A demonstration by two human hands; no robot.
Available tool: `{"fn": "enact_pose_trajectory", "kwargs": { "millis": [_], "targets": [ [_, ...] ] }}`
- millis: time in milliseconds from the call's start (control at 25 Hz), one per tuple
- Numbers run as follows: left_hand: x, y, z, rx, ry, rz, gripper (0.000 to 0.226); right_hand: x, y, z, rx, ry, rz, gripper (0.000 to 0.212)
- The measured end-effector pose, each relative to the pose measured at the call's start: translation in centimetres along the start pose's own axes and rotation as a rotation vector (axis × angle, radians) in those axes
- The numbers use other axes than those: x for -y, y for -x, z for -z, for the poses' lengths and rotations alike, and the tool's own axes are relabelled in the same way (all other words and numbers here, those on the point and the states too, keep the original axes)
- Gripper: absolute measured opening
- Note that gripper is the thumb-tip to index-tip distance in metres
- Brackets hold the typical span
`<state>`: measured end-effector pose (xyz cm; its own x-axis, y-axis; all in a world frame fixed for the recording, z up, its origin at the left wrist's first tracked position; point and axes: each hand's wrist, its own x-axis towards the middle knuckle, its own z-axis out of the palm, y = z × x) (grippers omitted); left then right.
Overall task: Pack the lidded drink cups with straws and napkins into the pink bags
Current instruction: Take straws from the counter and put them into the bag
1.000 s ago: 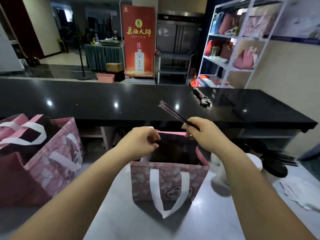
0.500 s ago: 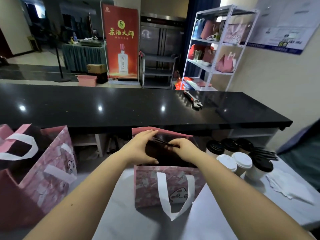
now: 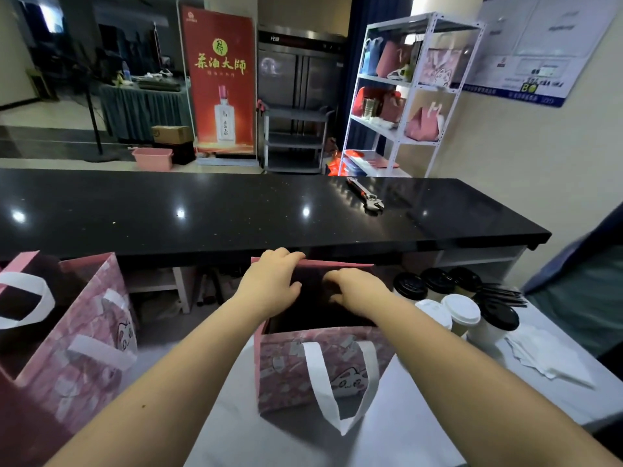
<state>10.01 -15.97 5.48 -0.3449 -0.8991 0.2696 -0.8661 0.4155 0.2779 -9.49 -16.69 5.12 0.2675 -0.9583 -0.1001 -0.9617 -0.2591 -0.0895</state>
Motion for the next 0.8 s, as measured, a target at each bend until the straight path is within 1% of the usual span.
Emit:
{"fn": "enact_pose_trajectory", "kwargs": {
  "millis": [80,160,280,400,480,600,800],
  "targets": [
    [-1.0,-0.6,0.6,-0.049,-0.004,0.013,0.039,0.0,0.8,1.4,-0.042,-0.030,0.036,0.043],
    [-2.0,-1.4,1.2,-0.080,0.009,0.013,0.031,-0.2,1.7,3.0,-0.072,-0.035,0.027,0.037],
    [-4.2,-2.7,1.8,-0.070,-0.003,-0.044,0.030,-1.5,3.4,5.0,-0.110,-0.058,-0.027,0.027],
    [-7.3,-3.9,1.8,-0.062,-0.033,-0.126,0.032,-4.1,5.9,6.5,-0.169,-0.063,-0.109,0.025],
    [-10.3,-4.8,1.7,-0.067,-0.036,-0.190,0.033,-6.6,8.5,7.8,-0.237,-0.076,-0.188,0.028],
    [-16.1,-6.2,1.9,-0.095,-0.002,-0.282,0.034,-10.8,13.1,9.7,-0.385,-0.077,-0.284,0.030],
    [-28.0,-8.2,1.8,-0.148,0.070,-0.408,0.036,-18.0,21.4,12.2,-0.622,-0.077,-0.438,0.033]
  ]
}}
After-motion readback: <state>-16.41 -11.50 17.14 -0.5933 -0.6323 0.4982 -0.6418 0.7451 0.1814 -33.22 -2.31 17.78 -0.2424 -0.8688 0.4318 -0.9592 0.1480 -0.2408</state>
